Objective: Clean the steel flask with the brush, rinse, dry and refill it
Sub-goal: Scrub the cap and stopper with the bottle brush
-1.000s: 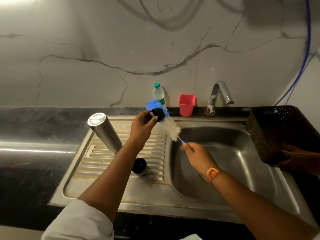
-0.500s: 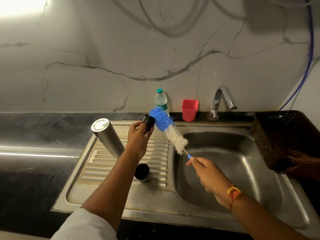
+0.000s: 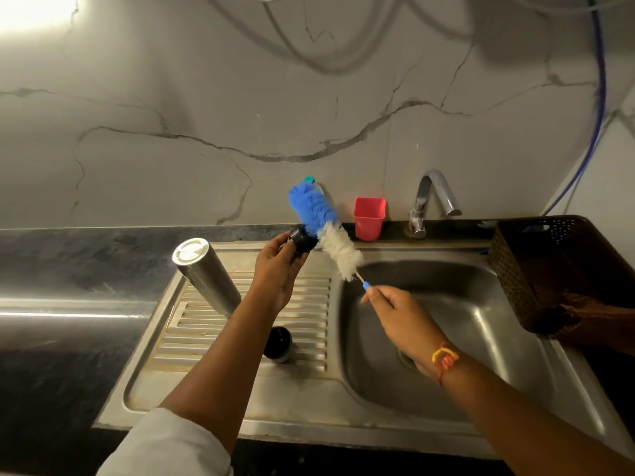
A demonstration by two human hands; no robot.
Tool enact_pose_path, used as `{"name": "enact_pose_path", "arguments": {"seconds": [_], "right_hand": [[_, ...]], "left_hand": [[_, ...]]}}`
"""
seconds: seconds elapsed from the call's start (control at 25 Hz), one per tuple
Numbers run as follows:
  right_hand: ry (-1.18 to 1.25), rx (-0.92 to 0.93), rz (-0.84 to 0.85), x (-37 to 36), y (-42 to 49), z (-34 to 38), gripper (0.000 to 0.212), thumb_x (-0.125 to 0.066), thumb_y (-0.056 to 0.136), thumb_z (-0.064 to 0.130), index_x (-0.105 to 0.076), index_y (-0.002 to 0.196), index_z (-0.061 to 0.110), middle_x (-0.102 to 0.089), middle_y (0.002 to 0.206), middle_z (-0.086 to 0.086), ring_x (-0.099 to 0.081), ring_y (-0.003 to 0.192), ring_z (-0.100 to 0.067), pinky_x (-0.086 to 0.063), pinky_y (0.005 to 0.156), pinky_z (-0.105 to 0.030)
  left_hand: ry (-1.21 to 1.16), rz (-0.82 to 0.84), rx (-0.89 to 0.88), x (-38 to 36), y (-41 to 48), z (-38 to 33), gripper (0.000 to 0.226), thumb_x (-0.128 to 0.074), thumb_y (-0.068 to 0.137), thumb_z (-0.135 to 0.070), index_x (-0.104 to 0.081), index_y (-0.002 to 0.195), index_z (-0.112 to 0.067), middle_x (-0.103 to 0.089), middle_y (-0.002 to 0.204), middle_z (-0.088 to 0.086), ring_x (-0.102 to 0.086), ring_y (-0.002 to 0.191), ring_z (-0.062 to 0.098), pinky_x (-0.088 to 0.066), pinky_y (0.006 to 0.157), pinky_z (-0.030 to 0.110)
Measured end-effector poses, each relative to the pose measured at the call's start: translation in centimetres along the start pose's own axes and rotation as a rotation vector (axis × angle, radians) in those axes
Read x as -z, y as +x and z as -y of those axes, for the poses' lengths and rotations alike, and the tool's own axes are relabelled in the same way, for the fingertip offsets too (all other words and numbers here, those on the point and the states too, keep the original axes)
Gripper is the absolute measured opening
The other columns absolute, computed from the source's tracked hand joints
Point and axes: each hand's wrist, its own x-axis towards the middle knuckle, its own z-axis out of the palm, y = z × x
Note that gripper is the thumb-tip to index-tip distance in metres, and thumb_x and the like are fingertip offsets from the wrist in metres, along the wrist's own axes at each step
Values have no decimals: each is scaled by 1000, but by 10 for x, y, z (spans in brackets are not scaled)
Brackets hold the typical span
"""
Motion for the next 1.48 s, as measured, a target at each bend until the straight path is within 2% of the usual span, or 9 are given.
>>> {"name": "enact_pose_path", "arguments": {"seconds": [0.12,0.28,0.52,0.68,0.92,1.04,1.16,1.32,1.48], "right_hand": [[-48,17,69,-10,-15,-8,30,-47,102,40,-70,91,25,-66,77,9,-60,76,-11,-47,69,-27],[-70,-6,19,-9,22,8,33,-45,102,40,-69,88,21,-65,78,8,-59,75,-13,-45,64,-27],[-109,14,77,-19,6,-7,33,-46,102,39,-70,89,22,-67,80,11,-61,79,-11,-45,68,-28],[-64,-46,40,-10,34,3,33,-45,103,38,-70,89,21,-60,71,9,-56,71,-13,-40,59,-27],[-20,-56,26,-13,3,-13,32,-47,102,41,-70,87,25,-63,73,9,-58,72,-10,-44,62,-27],[1,-49,26,-12,-10,-12,30,-47,102,41,-70,88,27,-69,85,6,-63,83,-11,-48,70,-27],[-4,-31,30,-9,-18,-11,30,-47,101,42,-71,89,28,-71,87,6,-64,85,-11,-51,75,-29],[-84,-20,38,-2,-21,-9,29,-46,101,44,-69,89,31,-65,72,5,-60,70,-11,-47,63,-27],[-120,-7,25,5,-20,-5,27,-46,101,46,-69,93,33,-69,81,9,-63,77,-9,-48,67,-26]], "left_hand": [[-123,-158,-10,6,12,-8,19,-56,103,-6,-62,121,-7,-65,126,22,-70,113,28,-58,97,36],[7,-14,51,-3,4,8,23,-56,103,-6,-63,125,-4,-70,119,19,-73,108,26,-59,95,34],[-201,-195,26,10,16,-6,30,-65,98,-3,-62,126,7,-68,123,24,-74,102,23,-61,77,25],[-205,-106,74,-1,5,5,34,-67,95,-2,-59,127,10,-68,120,26,-75,103,27,-61,85,31],[-365,-234,57,9,13,-9,30,-60,98,-2,-53,127,-2,-56,130,27,-65,115,33,-56,100,39],[-359,-236,52,12,14,-11,45,-55,101,-9,-50,143,-25,-53,127,19,-62,114,32,-58,87,32],[-392,-277,83,15,21,-13,36,-59,98,-11,-60,134,-12,-58,134,20,-65,110,30,-61,72,29],[-525,-290,64,15,25,-12,56,-45,86,-3,-43,142,0,-54,139,26,-63,108,36,-59,84,35],[-508,-227,57,10,22,-15,52,-48,91,-6,-46,144,-6,-57,134,25,-67,107,36,-58,93,37]]}}
